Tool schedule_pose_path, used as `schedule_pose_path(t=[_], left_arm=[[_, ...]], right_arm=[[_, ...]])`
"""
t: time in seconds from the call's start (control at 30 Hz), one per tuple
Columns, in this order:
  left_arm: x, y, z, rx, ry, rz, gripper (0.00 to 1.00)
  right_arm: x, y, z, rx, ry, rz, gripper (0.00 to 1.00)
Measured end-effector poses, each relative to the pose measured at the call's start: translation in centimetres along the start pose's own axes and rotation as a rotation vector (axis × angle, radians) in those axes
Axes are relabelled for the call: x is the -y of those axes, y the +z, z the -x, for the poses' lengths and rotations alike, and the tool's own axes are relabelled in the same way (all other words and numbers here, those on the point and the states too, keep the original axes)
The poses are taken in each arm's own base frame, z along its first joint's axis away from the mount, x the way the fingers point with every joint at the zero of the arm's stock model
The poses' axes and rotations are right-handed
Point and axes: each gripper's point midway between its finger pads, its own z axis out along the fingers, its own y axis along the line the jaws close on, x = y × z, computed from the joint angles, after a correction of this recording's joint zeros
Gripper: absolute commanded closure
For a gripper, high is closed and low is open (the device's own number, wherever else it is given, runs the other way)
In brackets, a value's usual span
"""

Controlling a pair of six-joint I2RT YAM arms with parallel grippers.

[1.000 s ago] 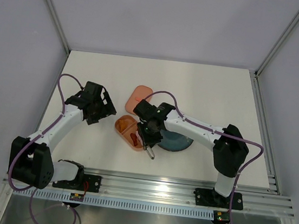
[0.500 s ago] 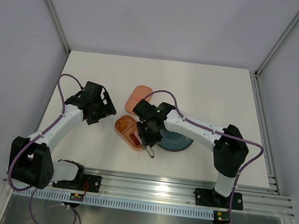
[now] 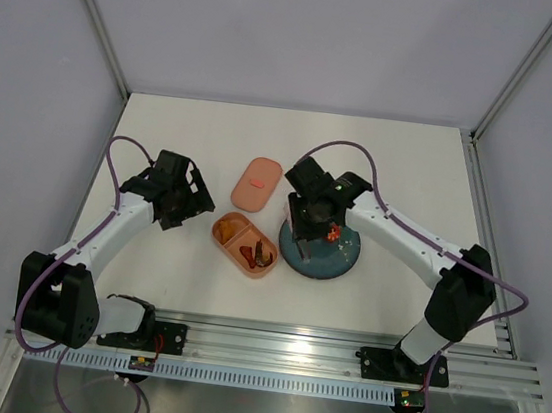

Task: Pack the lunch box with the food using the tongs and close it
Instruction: Place the fake food in the packing box, then pick up the fake food from the plate.

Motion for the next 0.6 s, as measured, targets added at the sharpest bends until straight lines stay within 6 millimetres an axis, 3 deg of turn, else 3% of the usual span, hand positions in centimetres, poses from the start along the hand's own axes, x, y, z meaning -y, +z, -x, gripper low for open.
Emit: schedule_pose_path(t=[0.17,0.27,0.6], left_arm=[[0.0,0.0,0.0,0.0,0.0,0.0,0.1],[0.0,0.0,0.0,0.0,0.0,0.0,0.1],[0.0,0.0,0.0,0.0,0.0,0.0,0.1]], right_arm=[[6.0,0.1,-0.3,-0.007,0.118,-0.088,0.63],[8.3,0.6,-1.3,-0.038,0.144,-0.131,0.62],[9.7,0.9,-3.3,-0.143,0.044,-0.145,0.62]])
